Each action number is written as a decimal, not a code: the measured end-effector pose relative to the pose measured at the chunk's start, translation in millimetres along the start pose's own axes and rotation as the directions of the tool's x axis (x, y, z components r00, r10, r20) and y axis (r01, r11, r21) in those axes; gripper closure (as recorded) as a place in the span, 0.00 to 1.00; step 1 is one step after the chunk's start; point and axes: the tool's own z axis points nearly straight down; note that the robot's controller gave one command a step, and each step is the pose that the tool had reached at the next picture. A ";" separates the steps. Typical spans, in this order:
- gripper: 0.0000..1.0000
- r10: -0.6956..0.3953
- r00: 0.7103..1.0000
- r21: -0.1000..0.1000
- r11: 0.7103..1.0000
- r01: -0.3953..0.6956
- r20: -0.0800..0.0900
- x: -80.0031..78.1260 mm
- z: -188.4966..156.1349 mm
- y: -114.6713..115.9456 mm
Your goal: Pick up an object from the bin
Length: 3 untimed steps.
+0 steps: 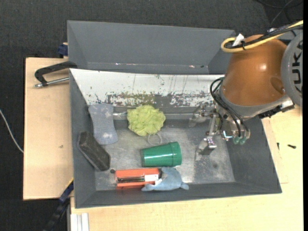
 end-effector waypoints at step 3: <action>1.00 0.043 0.999 -0.001 0.999 -0.043 0.008 -14.1 11.1 -1.7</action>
Offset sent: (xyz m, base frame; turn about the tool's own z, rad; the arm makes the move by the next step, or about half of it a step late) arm 0.0000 0.0000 0.0000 0.0000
